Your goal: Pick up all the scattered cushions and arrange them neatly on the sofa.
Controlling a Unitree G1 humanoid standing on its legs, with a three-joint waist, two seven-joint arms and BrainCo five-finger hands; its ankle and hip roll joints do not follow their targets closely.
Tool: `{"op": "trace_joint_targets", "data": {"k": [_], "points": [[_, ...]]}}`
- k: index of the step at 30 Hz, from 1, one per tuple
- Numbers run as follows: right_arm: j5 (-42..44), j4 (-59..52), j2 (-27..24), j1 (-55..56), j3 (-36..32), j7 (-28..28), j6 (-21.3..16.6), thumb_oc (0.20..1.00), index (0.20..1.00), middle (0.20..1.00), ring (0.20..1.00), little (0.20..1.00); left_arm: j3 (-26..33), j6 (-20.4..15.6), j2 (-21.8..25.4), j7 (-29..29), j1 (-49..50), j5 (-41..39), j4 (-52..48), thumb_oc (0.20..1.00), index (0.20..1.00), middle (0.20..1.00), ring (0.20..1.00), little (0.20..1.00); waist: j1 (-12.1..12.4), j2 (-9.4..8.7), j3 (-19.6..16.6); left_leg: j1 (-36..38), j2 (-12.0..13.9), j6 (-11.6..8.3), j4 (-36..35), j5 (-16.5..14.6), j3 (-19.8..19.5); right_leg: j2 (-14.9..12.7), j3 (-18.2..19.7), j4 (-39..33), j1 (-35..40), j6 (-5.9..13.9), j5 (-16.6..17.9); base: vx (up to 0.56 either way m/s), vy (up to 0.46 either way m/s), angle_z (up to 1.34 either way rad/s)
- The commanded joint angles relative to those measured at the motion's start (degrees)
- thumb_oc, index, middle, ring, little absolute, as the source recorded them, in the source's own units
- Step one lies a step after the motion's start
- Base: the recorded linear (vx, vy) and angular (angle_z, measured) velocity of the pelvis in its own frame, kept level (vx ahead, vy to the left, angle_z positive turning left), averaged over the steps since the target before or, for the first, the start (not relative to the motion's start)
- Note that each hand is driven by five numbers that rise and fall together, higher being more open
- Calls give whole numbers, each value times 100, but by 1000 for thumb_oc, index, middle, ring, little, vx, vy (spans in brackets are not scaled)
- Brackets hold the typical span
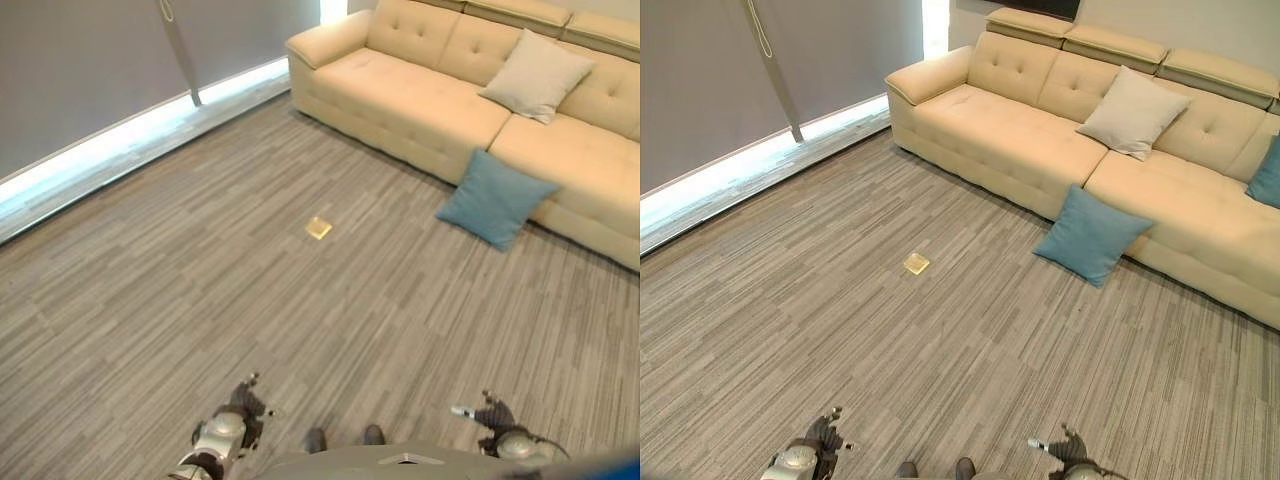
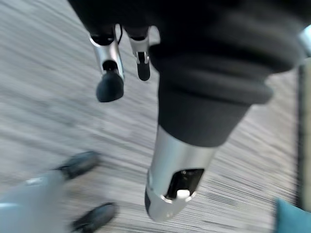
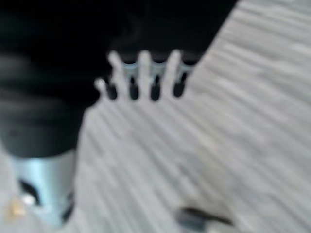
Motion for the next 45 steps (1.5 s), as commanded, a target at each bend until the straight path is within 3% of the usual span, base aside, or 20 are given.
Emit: {"op": "trace_joint_targets", "data": {"k": [1,6,7,9,11,15,17,18,31,35,37,38,41,42,43,45], "points": [[110,181,-123,-175,-9,-3,-28,1000,1000,1000,1000,1000,78,-115,1,-21,-275,65,120,1000,1000,1000,1000,1000,-44,-72,-170,-33,197,-302,48,-696,4,-235,-94,45,-73,412,-338,-8,-46,6],[533,579,-94,-75,-313,36,32,1000,1000,1000,1000,1000,69,-78,56,82,-371,8,153,1000,1000,1000,1000,1000,-166,-106,-54,2,286,-296,285,-745,-43,-142,115,134,-94,304,-434,-24,-57,8],[633,589,-124,-131,-328,4,36,1000,1000,1000,1000,1000,26,-79,52,108,-411,-7,147,1000,1000,1000,1000,1000,-110,-154,96,-225,233,-302,771,-877,-275,-144,264,265,-157,258,-458,-122,-23,0],[617,665,-167,-157,-315,-43,29,1000,1000,1000,1000,1000,-138,-98,-29,102,-418,19,171,1000,1000,1000,1000,1000,-46,-172,219,-535,-73,-283,1092,-1027,-979,-78,432,347,-302,216,-473,-75,13,-62],[591,719,-175,-73,-326,-19,68,1000,1000,1000,1000,1000,-169,-87,-46,104,-340,116,220,1000,1000,1000,1000,1000,-100,-132,168,-450,-83,-108,910,-1054,-802,-121,585,314,-370,277,-364,90,143,-69],[393,765,-177,-127,-162,13,146,1000,1000,1000,1000,1000,-63,-104,18,118,-276,192,214,1000,1000,1000,1000,1000,-16,-110,154,-333,6,3,527,-975,-288,-118,780,213,-610,466,-95,-4,133,-90],[295,745,-161,-183,-86,46,167,1000,1000,1000,1000,1000,-14,-125,78,102,-274,171,173,1000,1000,1000,1000,1000,63,-122,187,-261,48,-1,407,-958,-65,-108,668,235,-681,504,-50,3,28,-113],[230,730,-147,-230,-49,56,165,1000,1000,1000,1000,1000,20,-141,132,95,-271,168,151,1000,1000,1000,1000,1000,125,-150,207,-189,80,-25,341,-950,69,-142,403,225,-673,529,-49,14,-12,-85],[15,526,-263,-206,102,108,116,1000,1000,1000,1000,1000,-37,-59,7,55,-194,409,324,1000,1000,1000,1000,1000,92,-58,141,266,118,-145,92,-958,-5,-137,174,45,-265,451,-266,51,-58,0],[75,514,-271,-135,21,-7,96,1000,1000,1000,1000,1000,-200,-64,-39,50,-265,417,298,1000,1000,1000,1000,1000,-109,-38,188,178,231,-219,567,-1132,61,-79,317,57,-218,328,-325,-5,-171,1],[168,491,-291,6,-69,-88,62,1000,1000,1000,1000,1000,-423,-58,-109,41,-376,478,230,1000,1000,1000,1000,1000,-256,-60,291,-91,346,-329,1391,-1278,154,-35,461,89,-137,196,-396,-19,-195,-6],[168,490,-291,6,-70,-88,62,1000,1000,1000,1000,1000,-424,-58,-110,41,-377,478,231,1000,1000,1000,1000,1000,-258,-57,290,-109,349,-330,1418,-1290,150,-32,458,89,-141,195,-395,1,-170,-13],[311,488,-308,96,-90,-111,42,1000,1000,1000,1000,1000,-619,-71,-156,18,-535,414,73,1000,1000,1000,1000,1000,-279,-101,422,-511,378,-336,2487,-1087,-140,53,672,112,-3,47,-390,44,-128,-9],[311,488,-309,96,-90,-111,42,1000,1000,1000,1000,1000,-619,-71,-156,18,-535,414,73,1000,1000,1000,1000,1000,-279,-100,421,-514,379,-336,2491,-1089,-142,54,671,112,-4,47,-389,45,-38,-11],[303,481,-355,87,-51,-137,53,1000,1000,1000,1000,1000,-740,-78,-201,5,-597,374,-34,1000,1000,1000,1000,1000,-193,-99,513,-843,105,-237,2628,-1039,-552,64,801,141,5,27,-401,71,-30,-26],[328,469,-405,52,-36,-147,33,1000,1000,1000,1000,1000,-840,-85,-236,11,-664,372,-49,1000,1000,1000,1000,1000,-142,-118,555,-1190,-165,-182,2350,-1101,-683,48,873,135,36,59,-453,127,-16,-51]]}}
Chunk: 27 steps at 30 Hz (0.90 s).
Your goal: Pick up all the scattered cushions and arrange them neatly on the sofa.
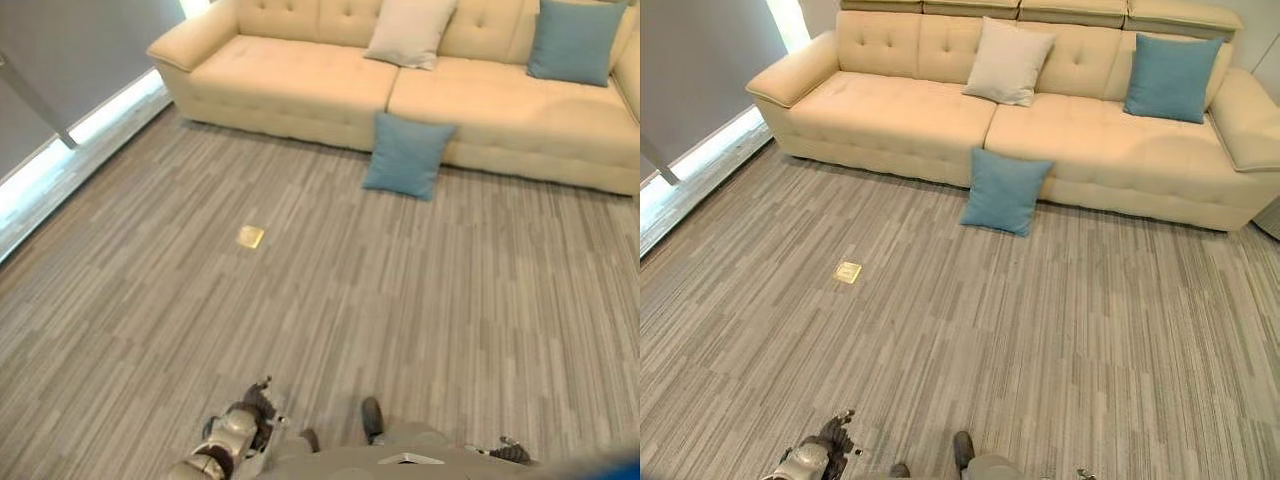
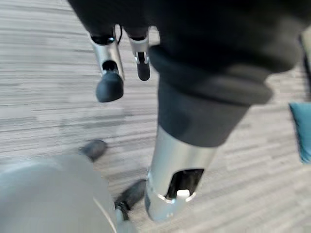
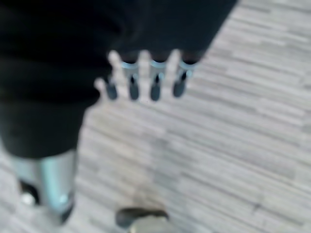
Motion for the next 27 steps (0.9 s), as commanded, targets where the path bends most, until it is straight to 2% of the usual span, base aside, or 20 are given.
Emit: {"op": "trace_joint_targets", "data": {"k": [1,3,5,7,12,13,14,16,17,18,20,21,22,24,25,27], "points": [[168,-41,-220,-118,44,-125,-105,1000,1000,1000,1000,1000,-16,-111,37,17,-212,134,-101,1000,1000,1000,1000,1000,-30,-97,37,-556,-368,508,-102,-378,188,-54,309,106,269,682,-696,135,10,-33],[167,-84,-272,-202,87,-154,-98,1000,1000,1000,1000,1000,-26,-111,38,28,-261,168,-120,1000,1000,1000,1000,1000,34,-17,109,-901,-534,510,-329,-72,275,79,405,86,342,672,-751,112,8,-3],[131,-126,-287,-249,155,-152,-80,1000,1000,1000,1000,1000,57,-134,29,43,-206,131,-84,1000,1000,1000,1000,1000,150,-21,102,-1158,-620,491,-179,-15,273,135,630,86,449,666,-847,174,45,-18],[-14,-149,-257,-208,213,-108,-55,1000,1000,1000,1000,1000,210,-113,18,53,-30,95,2,1000,1000,1000,1000,1000,224,53,-38,-678,-523,612,-620,-111,355,120,788,174,496,692,-990,299,128,-79],[-89,-183,-270,-269,266,-11,-48,1000,1000,1000,1000,1000,361,-93,76,54,146,144,98,1000,1000,1000,1000,1000,407,26,-123,-441,-454,771,-816,-286,580,-88,767,715,372,807,-1178,204,100,-68],[-122,-266,-295,-382,280,-1,-68,1000,1000,1000,1000,1000,443,-91,144,66,164,105,95,1000,1000,1000,1000,1000,481,46,-94,-258,-402,858,-915,-398,667,-166,599,1429,39,962,-1174,164,62,-92],[-105,-372,-331,-471,285,-9,-85,1000,1000,1000,1000,1000,474,-89,193,99,155,73,72,1000,1000,1000,1000,1000,468,55,-25,-188,-375,909,-890,-468,711,-201,491,1941,-230,1110,-1016,186,65,-74],[-118,-503,-386,-589,278,-25,-111,1000,1000,1000,1000,1000,542,-99,263,121,147,36,61,1000,1000,1000,1000,1000,425,121,124,-35,-289,961,-884,-582,784,-313,141,2682,-820,1293,-814,101,25,-51],[-142,-504,-394,-659,278,-51,-122,1000,1000,1000,1000,1000,583,-106,274,151,160,22,104,1000,1000,1000,1000,1000,417,160,176,112,-249,966,-932,-635,800,-455,-184,2776,-1064,1300,-784,154,26,-28],[-171,-510,-419,-719,276,-56,-126,1000,1000,1000,1000,1000,604,-104,278,158,177,12,133,1000,1000,1000,1000,1000,420,188,173,252,-219,951,-1031,-685,832,-566,-498,2594,-1198,1264,-859,218,-2,-26],[-219,-536,-470,-775,336,-47,-150,1000,1000,1000,1000,1000,630,-109,277,151,191,38,194,1000,1000,1000,1000,1000,344,200,195,589,-237,940,-1238,-774,774,-575,-900,2153,-1421,1160,-806,230,-43,-46],[-219,-536,-470,-775,336,-47,-150,1000,1000,1000,1000,1000,630,-109,276,151,191,38,194,1000,1000,1000,1000,1000,342,201,200,595,-236,939,-1240,-773,772,-574,-903,2151,-1413,1160,-807,418,-169,-20],[-295,-612,-521,-811,410,-26,-136,1000,1000,1000,1000,1000,669,-125,262,133,154,65,209,1000,1000,1000,1000,1000,227,153,230,1021,-318,899,-1431,-943,595,-547,-1178,1181,-1745,1191,-437,312,-143,-9],[-295,-612,-524,-811,411,-26,-136,1000,1000,1000,1000,1000,670,-126,260,133,153,65,210,1000,1000,1000,1000,1000,219,164,247,1044,-306,897,-1435,-947,586,-538,-1192,1158,-1710,1189,-430,252,-118,9],[-327,-631,-552,-800,407,-15,-139,1000,1000,1000,1000,1000,652,-138,260,125,111,143,266,1000,1000,1000,1000,1000,128,154,240,1241,-345,876,-1503,-1043,449,-476,-1071,951,-1904,1229,-225,281,-167,27],[-308,-672,-569,-751,407,-11,-159,1000,1000,1000,1000,1000,609,-163,208,137,97,202,289,1000,1000,1000,1000,1000,87,132,165,1405,-360,838,-1516,-1179,365,-479,-961,847,-1734,1152,-113,321,-219,47]]}}
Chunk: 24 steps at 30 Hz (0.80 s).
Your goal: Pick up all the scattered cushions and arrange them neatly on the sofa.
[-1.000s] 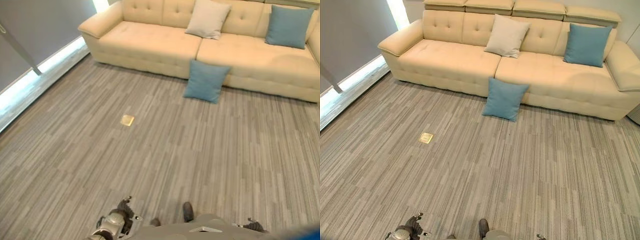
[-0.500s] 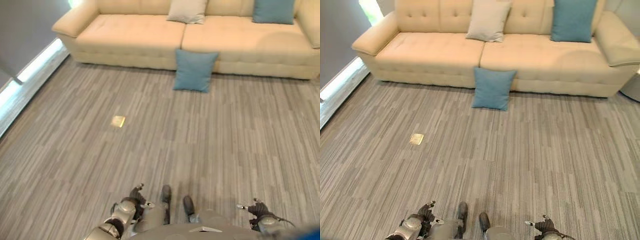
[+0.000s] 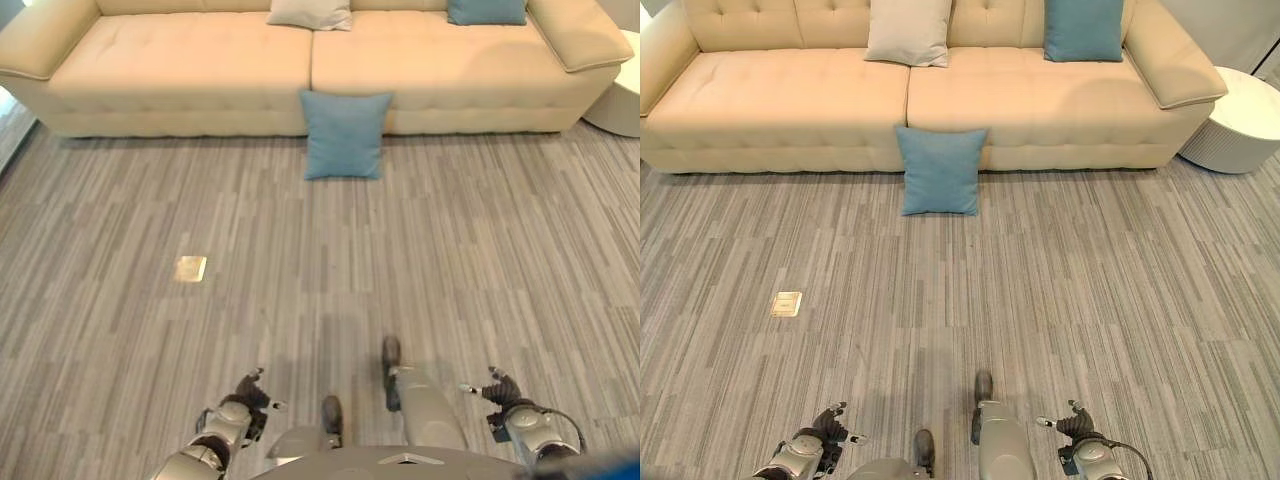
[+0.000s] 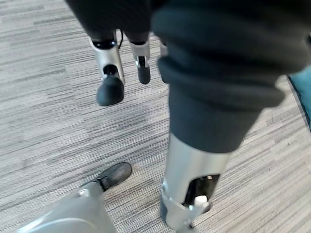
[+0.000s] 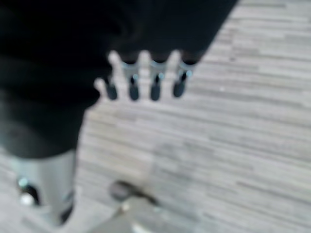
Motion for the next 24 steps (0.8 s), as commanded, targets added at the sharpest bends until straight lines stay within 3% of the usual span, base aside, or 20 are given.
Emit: {"op": "trace_joint_targets", "data": {"k": [1,3,4,5,7,8,9,10,12,13,14,15,17,19,21,24], "points": [[-121,40,-316,-43,17,-58,-116,1000,1000,1000,1000,1000,-28,-155,-82,72,124,217,11,1000,1000,1000,1000,1000,-82,76,-274,223,8,-101,727,-1079,-326,172,75,-352,543,-21,370,302,-249,59],[-117,71,-316,62,-2,-22,-114,1000,1000,1000,1000,1000,-49,-165,-162,48,185,211,3,1000,1000,1000,1000,1000,-135,141,-357,175,167,-296,1109,-927,-300,233,60,-284,730,-156,279,274,-267,53],[-100,127,-299,83,-6,-10,-139,1000,1000,1000,1000,1000,-72,-176,-193,14,192,199,1,1000,1000,1000,1000,1000,-146,150,-360,2,294,-473,1703,-633,-183,245,37,-285,904,-247,212,224,-375,50],[-1,179,-268,113,-41,7,-155,1000,1000,1000,1000,1000,-110,-158,-208,-12,170,146,-93,1000,1000,1000,1000,1000,-142,45,-253,-652,616,-659,3177,69,71,200,20,-405,1290,-459,94,198,-429,58],[98,244,-261,84,-14,-1,-145,1000,1000,1000,1000,1000,-98,-135,-189,23,127,29,-184,1000,1000,1000,1000,1000,-17,-100,-130,-1106,696,-652,4078,331,163,236,72,-531,1591,-644,-29,148,-361,32],[126,281,-259,87,-19,7,-119,1000,1000,1000,1000,1000,-98,-132,-180,26,112,-22,-206,1000,1000,1000,1000,1000,32,-145,-91,-1396,713,-616,4372,256,267,227,81,-584,1714,-670,-75,166,-223,-28],[155,302,-266,90,-1,16,-105,1000,1000,1000,1000,1000,-99,-147,-197,20,103,-91,-215,1000,1000,1000,1000,1000,101,-129,-64,-1541,668,-567,4249,79,317,266,115,-618,1856,-678,-142,283,-172,-32],[179,308,-256,127,-15,43,-107,1000,1000,1000,1000,1000,-103,-142,-207,25,104,-105,-227,1000,1000,1000,1000,1000,217,-152,-68,-1863,486,-495,3588,-24,471,260,135,-698,2103,-630,-265,346,-135,-21],[171,320,-270,146,-16,23,-114,1000,1000,1000,1000,1000,-116,-135,-224,41,129,-65,-203,1000,1000,1000,1000,1000,265,-93,-87,-1988,382,-454,2744,-19,643,312,109,-721,2253,-575,-389,265,-65,20],[171,321,-271,148,-16,23,-115,1000,1000,1000,1000,1000,-118,-135,-225,41,131,-65,-203,1000,1000,1000,1000,1000,268,-100,-75,-1957,371,-449,2723,-19,648,302,112,-724,2274,-569,-397,284,-33,7],[185,319,-296,167,-34,25,-116,1000,1000,1000,1000,1000,-86,-136,-233,48,154,-42,-190,1000,1000,1000,1000,1000,336,22,-90,-2108,309,-462,1913,305,725,449,172,-755,2493,-559,-546,303,-27,-9],[178,316,-300,162,-41,19,-118,1000,1000,1000,1000,1000,-67,-137,-240,46,170,-42,-168,1000,1000,1000,1000,1000,368,61,-93,-2127,286,-489,1653,457,693,506,218,-767,2580,-547,-593,300,-30,-4],[163,317,-311,133,-34,8,-97,1000,1000,1000,1000,1000,-52,-139,-252,58,221,-74,-143,1000,1000,1000,1000,1000,445,87,-108,-2252,204,-533,1460,606,625,555,346,-785,2791,-526,-705,323,8,-16],[96,306,-298,151,-30,42,-99,1000,1000,1000,1000,1000,28,-108,-275,23,294,-114,-51,1000,1000,1000,1000,1000,479,178,-257,-1919,146,-451,993,618,464,604,451,-737,2895,-491,-826,429,66,-39],[12,288,-281,196,-67,46,-89,1000,1000,1000,1000,1000,62,-88,-297,16,371,-91,7,1000,1000,1000,1000,1000,510,179,-416,-1741,34,-341,1011,549,413,469,454,-525,2960,-392,-904,361,89,-63],[-65,255,-266,202,-100,75,-74,1000,1000,1000,1000,1000,53,-59,-297,17,375,-71,2,1000,1000,1000,1000,1000,533,163,-478,-1401,-92,-78,951,289,510,147,394,695,2614,-69,-646,253,104,-44]]}}
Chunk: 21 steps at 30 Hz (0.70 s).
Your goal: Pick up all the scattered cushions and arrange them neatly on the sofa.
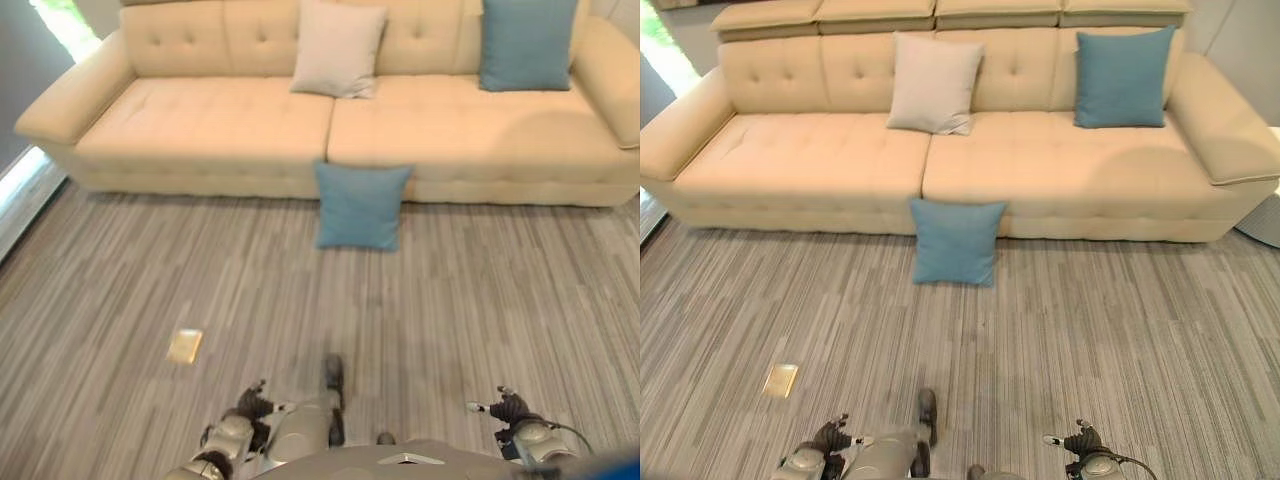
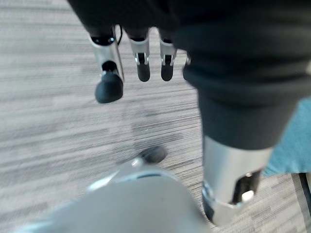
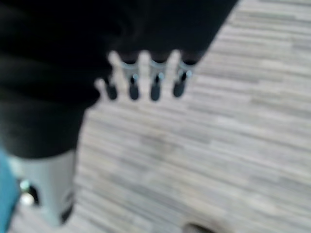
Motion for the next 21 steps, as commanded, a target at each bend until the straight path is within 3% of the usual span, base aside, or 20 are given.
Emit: {"op": "trace_joint_targets", "data": {"k": [1,3,5,7,8,10,12,14,15,19,20,21], "points": [[-132,-272,-203,-8,-131,-22,-58,1000,1000,1000,1000,1000,-164,-9,-52,20,-124,3,-46,1000,1000,1000,1000,1000,101,-105,-41,-177,-83,-136,873,-1250,139,-614,26,1974,-1330,619,591,151,79,-18],[-103,-324,-182,-32,-155,-44,-90,1000,1000,1000,1000,1000,-190,-14,-3,27,-156,32,-114,1000,1000,1000,1000,1000,33,-51,62,68,-33,-49,839,-1376,154,-755,-99,2733,-1772,757,847,113,46,-12],[-95,-325,-165,-52,-170,-46,-104,1000,1000,1000,1000,1000,-199,-28,20,16,-188,17,-137,1000,1000,1000,1000,1000,-40,28,101,301,14,-29,774,-1530,101,-873,-335,2925,-2200,631,736,165,20,4],[-98,-315,-159,-80,-158,-44,-104,1000,1000,1000,1000,1000,-205,-29,22,8,-218,9,-152,1000,1000,1000,1000,1000,-112,37,139,428,15,-40,742,-1592,38,-886,-443,2738,-2336,571,625,181,-49,5],[-75,-315,-162,-137,-140,-33,-112,1000,1000,1000,1000,1000,-202,-36,33,7,-287,18,-151,1000,1000,1000,1000,1000,-191,8,163,607,-6,-85,647,-1694,-3,-883,-608,2037,-2490,517,583,227,-119,17],[-88,-313,-173,-166,-116,-44,-104,1000,1000,1000,1000,1000,-185,-48,43,52,-306,50,-100,1000,1000,1000,1000,1000,-241,-94,206,802,-68,-113,613,-1845,-24,-933,-803,1201,-2734,581,890,280,-174,9],[-93,-320,-175,-167,-98,-39,-98,1000,1000,1000,1000,1000,-177,-56,39,55,-326,62,-74,1000,1000,1000,1000,1000,-291,-99,238,907,-61,-149,586,-1907,-105,-851,-777,841,-2738,626,988,219,-125,-14],[-94,-286,-168,-147,-63,-33,-73,1000,1000,1000,1000,1000,-184,-97,52,77,-374,126,-27,1000,1000,1000,1000,1000,-472,-148,247,1184,-95,-196,545,-2086,-391,-528,-116,580,-2962,699,1237,319,-190,12],[-65,-263,-168,-135,-76,-27,-67,1000,1000,1000,1000,1000,-204,-103,46,61,-388,147,-18,1000,1000,1000,1000,1000,-474,-185,194,1196,-118,-204,547,-2127,-424,-555,-25,446,-2864,676,1263,256,-213,14],[-20,-220,-165,-21,-60,-15,-81,1000,1000,1000,1000,1000,-214,-101,-19,68,-314,109,31,1000,1000,1000,1000,1000,-506,-176,44,1236,28,-384,800,-2265,-505,-512,-14,566,-2643,467,1248,204,-240,75],[-10,-221,-174,-5,-79,-4,-88,1000,1000,1000,1000,1000,-215,-107,-33,52,-303,97,31,1000,1000,1000,1000,1000,-510,-167,36,1196,81,-446,964,-2264,-481,-507,-57,546,-2556,437,1186,251,-375,62],[92,-220,-164,3,-137,17,-136,1000,1000,1000,1000,1000,-232,-104,-58,23,-293,98,43,1000,1000,1000,1000,1000,-545,-185,57,900,319,-719,1881,-1877,-307,-456,-95,530,-2262,252,1005,185,-336,42]]}}
